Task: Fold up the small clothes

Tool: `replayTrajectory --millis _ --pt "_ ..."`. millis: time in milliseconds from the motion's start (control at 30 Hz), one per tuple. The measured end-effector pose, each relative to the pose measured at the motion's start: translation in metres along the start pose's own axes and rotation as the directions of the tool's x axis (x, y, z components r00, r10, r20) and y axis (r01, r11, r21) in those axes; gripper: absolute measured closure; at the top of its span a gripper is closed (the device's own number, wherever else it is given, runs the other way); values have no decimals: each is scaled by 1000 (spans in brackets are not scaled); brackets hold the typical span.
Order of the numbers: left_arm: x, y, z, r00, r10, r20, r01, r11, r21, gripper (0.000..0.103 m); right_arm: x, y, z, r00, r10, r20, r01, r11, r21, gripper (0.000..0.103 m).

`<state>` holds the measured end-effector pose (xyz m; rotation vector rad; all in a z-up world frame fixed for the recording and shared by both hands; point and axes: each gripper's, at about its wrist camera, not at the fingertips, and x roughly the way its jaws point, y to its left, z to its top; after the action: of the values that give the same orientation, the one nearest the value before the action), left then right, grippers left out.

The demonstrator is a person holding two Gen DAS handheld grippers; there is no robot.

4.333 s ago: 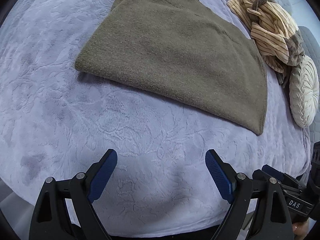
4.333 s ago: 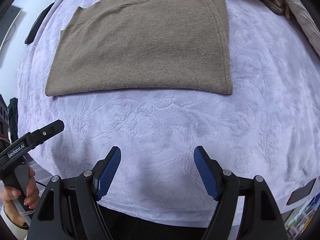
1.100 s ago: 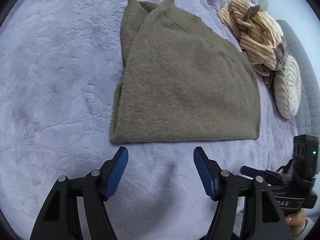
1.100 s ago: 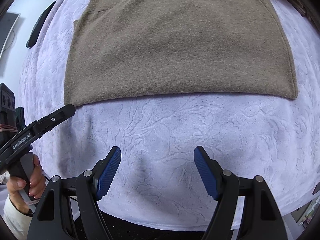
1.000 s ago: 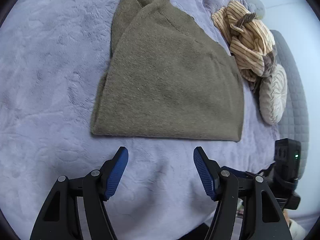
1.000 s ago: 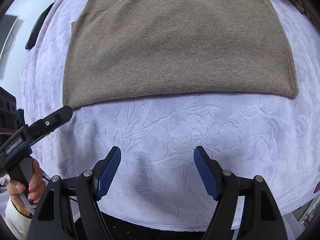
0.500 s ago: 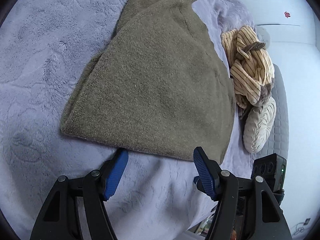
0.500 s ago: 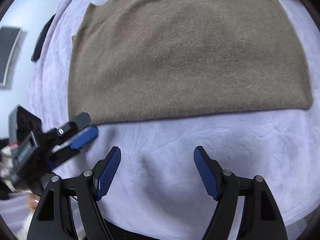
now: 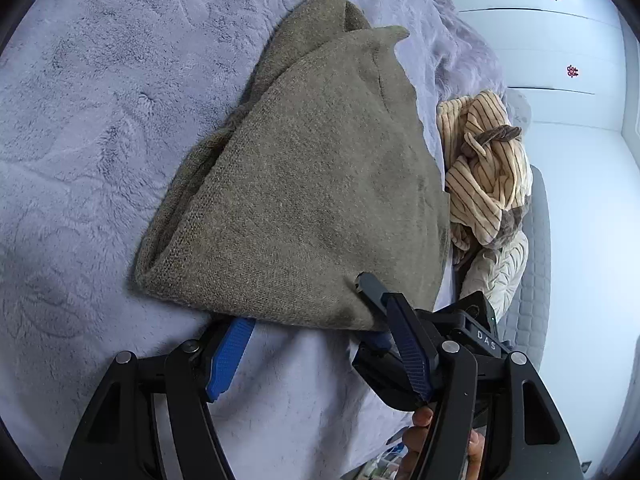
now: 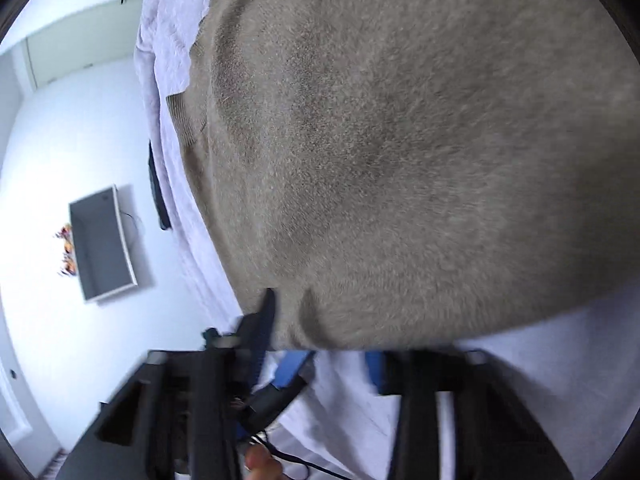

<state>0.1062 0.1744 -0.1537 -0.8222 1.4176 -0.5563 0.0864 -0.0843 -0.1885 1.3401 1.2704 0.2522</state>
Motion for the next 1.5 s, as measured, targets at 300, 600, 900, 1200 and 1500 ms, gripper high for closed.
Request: replayTrajectory --millis 300,600,900,1200,1500 --pt "24 -18 9 985 -161 54 166 982 -93 33 -34 20 2 992 122 35 -120 992 -45 84" --pt "34 -19 30 991 -20 129 34 993 -112 33 -27 15 -14 983 -165 -78 150 974 -171 81" --pt "35 -40 29 977 129 172 -129 992 -10 40 -74 56 -6 914 -392 102 398 821 -409 63" --pt "37 -33 29 951 213 226 -208 977 -44 75 -31 20 10 837 -545 55 488 695 -529 72" --pt "29 -122 -4 856 319 407 -453 843 291 89 -53 5 21 888 -459 15 407 773 -486 75"
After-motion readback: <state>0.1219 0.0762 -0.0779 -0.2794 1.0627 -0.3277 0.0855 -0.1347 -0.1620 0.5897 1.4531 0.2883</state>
